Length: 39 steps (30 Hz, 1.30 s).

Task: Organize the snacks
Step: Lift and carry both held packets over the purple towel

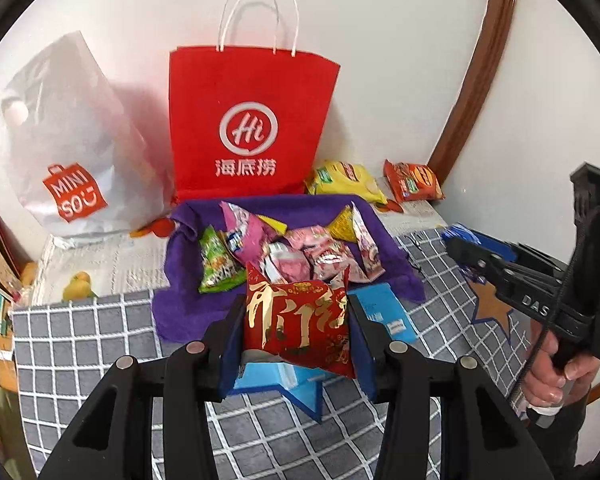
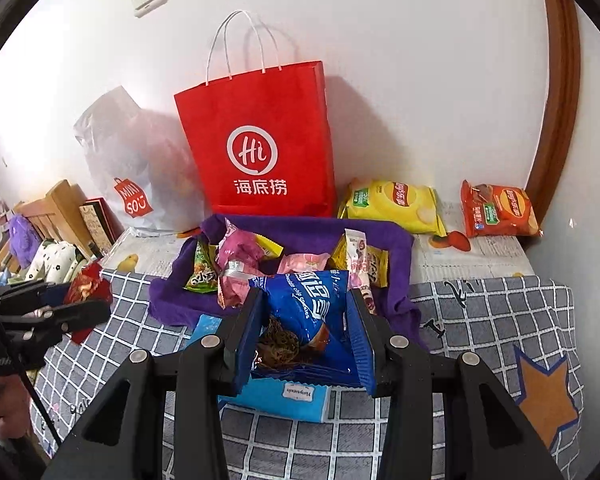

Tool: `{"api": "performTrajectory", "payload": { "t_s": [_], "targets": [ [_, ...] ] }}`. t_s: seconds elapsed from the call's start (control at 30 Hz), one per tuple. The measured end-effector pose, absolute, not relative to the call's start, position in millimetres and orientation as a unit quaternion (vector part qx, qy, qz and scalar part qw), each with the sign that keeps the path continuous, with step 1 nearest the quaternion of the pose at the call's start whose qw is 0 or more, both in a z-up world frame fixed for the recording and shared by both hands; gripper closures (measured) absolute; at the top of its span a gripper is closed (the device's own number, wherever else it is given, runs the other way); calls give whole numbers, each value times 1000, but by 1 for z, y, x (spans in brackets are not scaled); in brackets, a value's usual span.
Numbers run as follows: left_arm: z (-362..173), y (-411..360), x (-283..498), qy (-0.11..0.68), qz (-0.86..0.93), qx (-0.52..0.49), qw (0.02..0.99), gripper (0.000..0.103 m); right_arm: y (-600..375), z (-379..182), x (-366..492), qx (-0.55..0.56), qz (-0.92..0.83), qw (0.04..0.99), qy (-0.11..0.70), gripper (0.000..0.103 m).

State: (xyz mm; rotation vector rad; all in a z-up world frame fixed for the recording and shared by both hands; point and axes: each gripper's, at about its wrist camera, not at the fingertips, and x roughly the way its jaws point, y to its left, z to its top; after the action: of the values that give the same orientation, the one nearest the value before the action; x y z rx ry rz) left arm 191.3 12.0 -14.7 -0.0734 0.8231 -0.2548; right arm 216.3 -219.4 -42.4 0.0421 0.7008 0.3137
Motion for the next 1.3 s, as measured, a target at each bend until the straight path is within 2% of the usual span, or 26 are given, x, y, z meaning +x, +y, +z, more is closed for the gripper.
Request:
{"api": "performTrajectory", "payload": {
  "t_s": [0.43, 1.3],
  "targets": [
    [-16, 22, 209, 387, -113, -54, 913, 59, -235, -42, 237, 26, 125, 933, 336, 61],
    [-32, 28, 309, 396, -93, -48, 912, 58, -202, -58, 331, 13, 152, 924, 350, 61]
  ]
}}
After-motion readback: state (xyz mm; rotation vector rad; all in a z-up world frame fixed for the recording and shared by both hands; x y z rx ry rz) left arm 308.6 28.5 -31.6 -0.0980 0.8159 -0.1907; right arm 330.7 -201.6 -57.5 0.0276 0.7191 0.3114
